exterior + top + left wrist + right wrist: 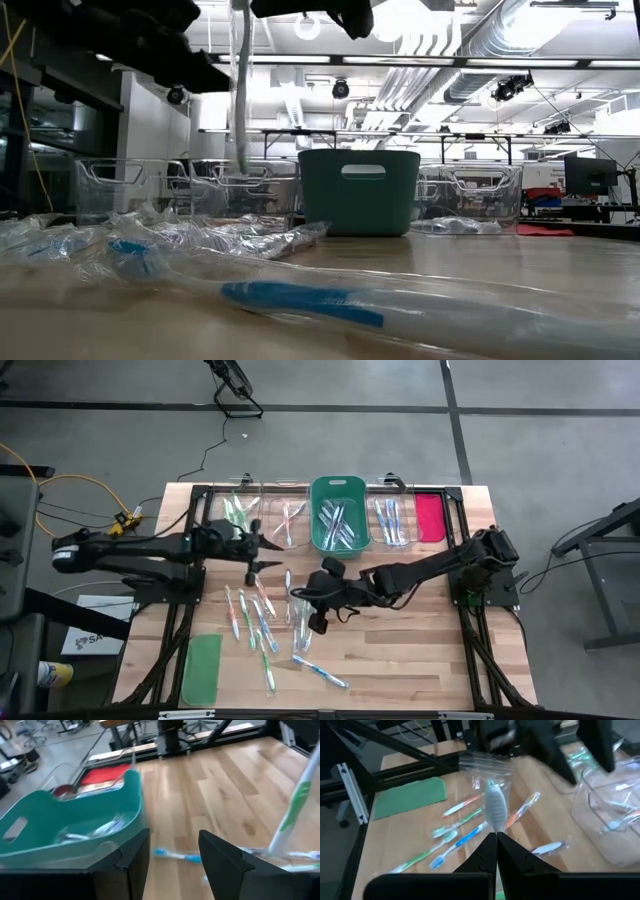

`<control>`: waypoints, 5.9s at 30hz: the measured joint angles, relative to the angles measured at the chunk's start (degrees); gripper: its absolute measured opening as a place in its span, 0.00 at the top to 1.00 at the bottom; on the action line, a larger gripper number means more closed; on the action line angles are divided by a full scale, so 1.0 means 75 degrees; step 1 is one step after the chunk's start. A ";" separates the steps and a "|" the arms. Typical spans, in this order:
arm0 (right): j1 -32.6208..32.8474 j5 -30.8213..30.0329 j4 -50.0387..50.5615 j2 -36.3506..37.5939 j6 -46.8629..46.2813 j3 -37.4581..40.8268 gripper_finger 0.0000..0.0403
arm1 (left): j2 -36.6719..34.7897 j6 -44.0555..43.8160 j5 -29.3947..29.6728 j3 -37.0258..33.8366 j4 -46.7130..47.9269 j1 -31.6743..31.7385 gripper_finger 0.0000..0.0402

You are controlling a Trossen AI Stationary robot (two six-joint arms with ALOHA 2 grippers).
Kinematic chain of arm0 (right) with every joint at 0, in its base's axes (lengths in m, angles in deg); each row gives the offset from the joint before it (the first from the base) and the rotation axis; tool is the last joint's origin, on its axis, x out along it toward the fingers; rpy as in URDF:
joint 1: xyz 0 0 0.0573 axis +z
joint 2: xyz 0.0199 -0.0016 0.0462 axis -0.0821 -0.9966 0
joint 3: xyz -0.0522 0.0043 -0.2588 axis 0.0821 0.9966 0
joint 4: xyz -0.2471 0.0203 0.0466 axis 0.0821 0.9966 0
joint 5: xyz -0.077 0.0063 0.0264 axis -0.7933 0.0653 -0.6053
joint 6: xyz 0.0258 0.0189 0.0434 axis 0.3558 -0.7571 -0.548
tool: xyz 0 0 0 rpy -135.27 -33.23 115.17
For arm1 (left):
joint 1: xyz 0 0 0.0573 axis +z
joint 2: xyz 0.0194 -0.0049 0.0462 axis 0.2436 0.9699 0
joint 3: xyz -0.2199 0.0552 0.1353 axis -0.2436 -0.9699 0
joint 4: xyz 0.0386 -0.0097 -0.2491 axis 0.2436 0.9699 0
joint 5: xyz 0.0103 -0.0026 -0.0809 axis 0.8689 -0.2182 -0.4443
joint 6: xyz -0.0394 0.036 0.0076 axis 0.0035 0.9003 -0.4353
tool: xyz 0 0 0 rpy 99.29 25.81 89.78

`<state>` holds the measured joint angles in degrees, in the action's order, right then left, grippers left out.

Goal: Pick & Place Toothbrushes
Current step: Put the green toothbrush into the left transparent bin

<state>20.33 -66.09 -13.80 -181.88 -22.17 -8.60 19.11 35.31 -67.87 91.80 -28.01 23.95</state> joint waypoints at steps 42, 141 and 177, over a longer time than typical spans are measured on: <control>-0.0799 0.0270 -0.0751 0.0441 0.1760 0.0000 0.99 | 0.0839 -0.0641 -0.0357 0.0000 -0.1926 -0.1321 0.59; 0.0069 0.0026 0.3067 0.0432 -0.0554 0.0000 0.99 | 0.3131 0.2544 0.4629 0.4629 0.9404 -0.1843 1.00; 0.0069 0.0032 0.3067 0.0432 -0.0525 0.0000 0.99 | 0.3137 1.1726 0.4383 0.4401 0.8930 0.3036 0.91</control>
<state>20.85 -65.85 9.20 -178.64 -26.11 -8.60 42.64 123.26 -34.99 124.80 38.97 46.72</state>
